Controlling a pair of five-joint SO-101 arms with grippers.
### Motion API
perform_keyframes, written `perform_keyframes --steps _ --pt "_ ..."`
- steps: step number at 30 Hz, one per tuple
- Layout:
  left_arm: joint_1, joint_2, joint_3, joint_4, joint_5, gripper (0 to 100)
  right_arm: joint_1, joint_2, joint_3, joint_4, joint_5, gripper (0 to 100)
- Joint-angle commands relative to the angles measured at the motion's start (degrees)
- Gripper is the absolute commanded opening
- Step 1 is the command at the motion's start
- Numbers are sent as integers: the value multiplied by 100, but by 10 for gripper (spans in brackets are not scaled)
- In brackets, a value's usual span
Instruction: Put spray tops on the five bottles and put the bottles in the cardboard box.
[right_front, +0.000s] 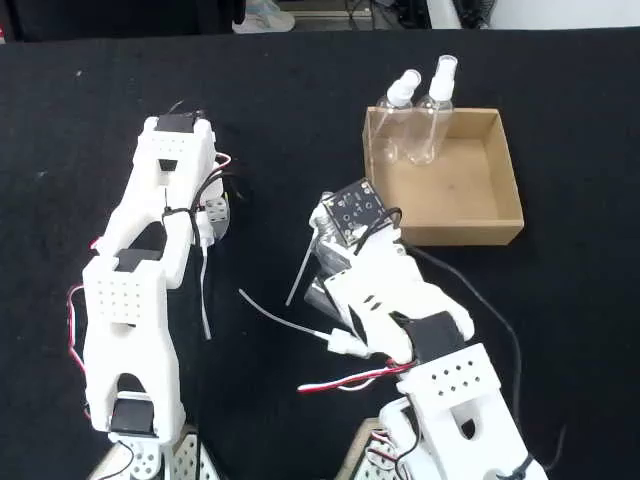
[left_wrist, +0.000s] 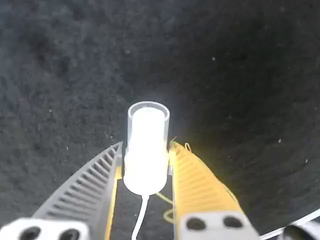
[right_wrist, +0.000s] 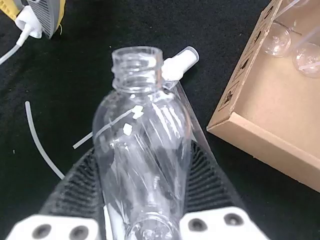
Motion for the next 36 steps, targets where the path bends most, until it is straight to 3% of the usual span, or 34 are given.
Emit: perform_keyframes --steps 1,5,9,12,21,26,36 --pt "-136 -70 -277 97 -668 134 -53 -119 -40 -132 18 10" --pt "-347 -70 -338 79 -967 257 -53 -119 -48 -141 18 10" --pt "-321 -70 -286 79 -1266 185 -53 -119 -48 -141 18 10" --pt "-215 -123 -277 114 -1231 29 -62 -119 -40 -141 -9 10" --pt "-22 -211 -426 369 -1222 30 -246 -119 -40 -141 -44 10" --pt "-31 -1240 -391 510 -1046 30 -932 -119 48 -457 -35 10" --pt "13 -4088 66 -325 -220 30 -853 -119 734 -2444 -35 10"
